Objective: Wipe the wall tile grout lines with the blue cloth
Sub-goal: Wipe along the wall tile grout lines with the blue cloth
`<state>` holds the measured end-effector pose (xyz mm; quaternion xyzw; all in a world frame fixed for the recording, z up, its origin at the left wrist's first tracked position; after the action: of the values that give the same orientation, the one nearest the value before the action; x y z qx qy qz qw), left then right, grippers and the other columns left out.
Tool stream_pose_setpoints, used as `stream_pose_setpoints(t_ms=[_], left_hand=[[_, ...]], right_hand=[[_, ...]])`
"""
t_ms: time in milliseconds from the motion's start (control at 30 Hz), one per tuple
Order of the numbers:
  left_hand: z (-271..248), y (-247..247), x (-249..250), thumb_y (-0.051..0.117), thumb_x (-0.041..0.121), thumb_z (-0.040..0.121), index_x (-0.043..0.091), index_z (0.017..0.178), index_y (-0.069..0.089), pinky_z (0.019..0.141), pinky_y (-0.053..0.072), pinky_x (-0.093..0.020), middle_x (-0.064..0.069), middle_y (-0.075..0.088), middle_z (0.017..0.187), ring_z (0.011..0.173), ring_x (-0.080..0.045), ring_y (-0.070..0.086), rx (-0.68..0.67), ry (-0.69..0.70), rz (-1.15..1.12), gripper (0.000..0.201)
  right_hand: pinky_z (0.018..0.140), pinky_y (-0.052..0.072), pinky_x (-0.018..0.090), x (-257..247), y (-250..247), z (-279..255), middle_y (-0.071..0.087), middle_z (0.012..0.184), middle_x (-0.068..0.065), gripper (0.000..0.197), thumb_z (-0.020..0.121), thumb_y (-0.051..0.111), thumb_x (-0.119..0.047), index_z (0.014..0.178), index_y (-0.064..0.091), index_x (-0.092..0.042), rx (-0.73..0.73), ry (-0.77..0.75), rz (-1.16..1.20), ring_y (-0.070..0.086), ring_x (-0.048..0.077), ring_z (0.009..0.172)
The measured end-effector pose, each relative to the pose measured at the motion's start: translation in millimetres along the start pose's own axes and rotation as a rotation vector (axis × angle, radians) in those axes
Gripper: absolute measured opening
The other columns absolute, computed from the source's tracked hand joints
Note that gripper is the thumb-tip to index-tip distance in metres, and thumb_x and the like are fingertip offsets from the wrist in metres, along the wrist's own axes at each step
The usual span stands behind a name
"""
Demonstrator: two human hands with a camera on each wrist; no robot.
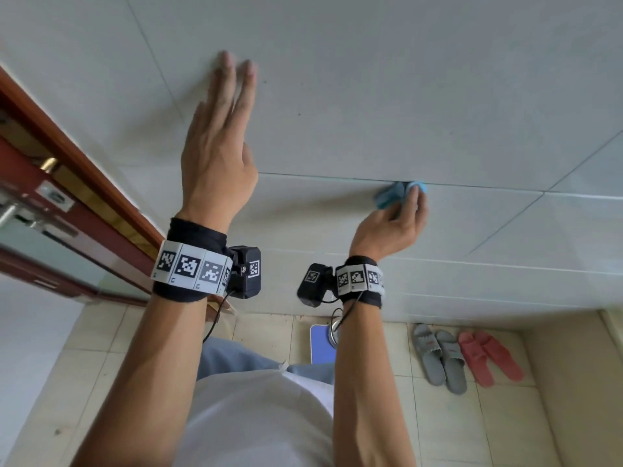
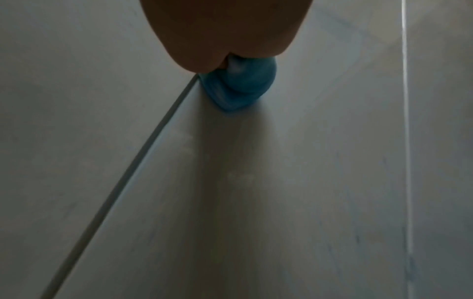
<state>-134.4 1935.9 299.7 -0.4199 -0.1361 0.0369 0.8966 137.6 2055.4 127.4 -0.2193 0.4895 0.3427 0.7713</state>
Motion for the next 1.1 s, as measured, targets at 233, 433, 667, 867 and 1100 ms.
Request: stream_pose_setpoints(t_ms=[233, 433, 667, 867, 1100], left_hand=[[-0.9, 0.3, -4.9, 0.043, -0.011, 0.094, 0.021, 0.168, 0.012, 0.124, 0.032, -0.048, -0.007, 0.005, 0.176, 0.162, -0.022, 0.010, -0.013, 0.064, -0.007, 0.086], [-1.6, -3.6, -9.0, 0.045, -0.010, 0.094, 0.020, 0.168, 0.013, 0.127, 0.028, -0.046, -0.007, 0.005, 0.176, 0.162, -0.022, 0.008, -0.014, 0.078, 0.007, 0.086], [-8.3, -23.4, -58.2, 0.043, -0.009, 0.094, 0.018, 0.168, 0.012, 0.123, 0.037, -0.040, -0.011, 0.004, 0.175, 0.162, -0.024, 0.006, 0.063, -0.091, -0.008, 0.085], [-3.5, -30.3, -73.7, 0.041, -0.009, 0.093, 0.016, 0.168, 0.013, 0.127, 0.030, -0.040, -0.012, 0.007, 0.175, 0.162, -0.026, 0.008, 0.052, -0.043, 0.002, 0.083], [-9.8, -28.7, -84.9, 0.043, -0.008, 0.095, 0.019, 0.168, 0.011, 0.128, 0.027, -0.039, -0.007, 0.004, 0.176, 0.162, -0.024, 0.007, 0.006, -0.045, -0.008, 0.084]], right_hand=[[0.100, 0.053, 0.040, -45.9, 44.4, -84.0, 0.068, 0.127, 0.011, 0.036, 0.095, 0.058, 0.010, 0.123, 0.074, -0.004, -0.313, -0.288, 0.001, 0.063, 0.032, 0.114], [0.093, 0.056, 0.043, -15.2, 12.9, -30.2, 0.070, 0.126, 0.008, 0.034, 0.094, 0.060, 0.006, 0.120, 0.076, -0.009, -0.158, -0.203, -0.081, 0.062, 0.027, 0.112], [0.095, 0.054, 0.046, -40.3, 44.9, -88.7, 0.068, 0.132, 0.008, 0.042, 0.091, 0.056, 0.013, 0.123, 0.073, -0.007, -0.167, -0.111, -0.033, 0.060, 0.030, 0.118], [0.106, 0.049, 0.046, -65.7, 70.4, -137.1, 0.068, 0.134, 0.008, 0.049, 0.089, 0.053, 0.020, 0.127, 0.072, -0.005, -0.397, -0.365, -0.030, 0.060, 0.033, 0.121], [0.098, 0.053, 0.049, -22.7, 29.7, -63.8, 0.067, 0.136, 0.007, 0.042, 0.092, 0.055, 0.004, 0.128, 0.072, -0.009, -0.116, -0.106, -0.102, 0.061, 0.031, 0.122]])
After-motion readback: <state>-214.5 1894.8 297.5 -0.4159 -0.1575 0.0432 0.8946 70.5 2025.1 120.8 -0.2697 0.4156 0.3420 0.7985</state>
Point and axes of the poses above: each hand's wrist, its own z-axis towards the middle knuckle, its own y-axis out of the palm, x = y × z, the point moved 10 cm from there along z, towards the middle knuckle
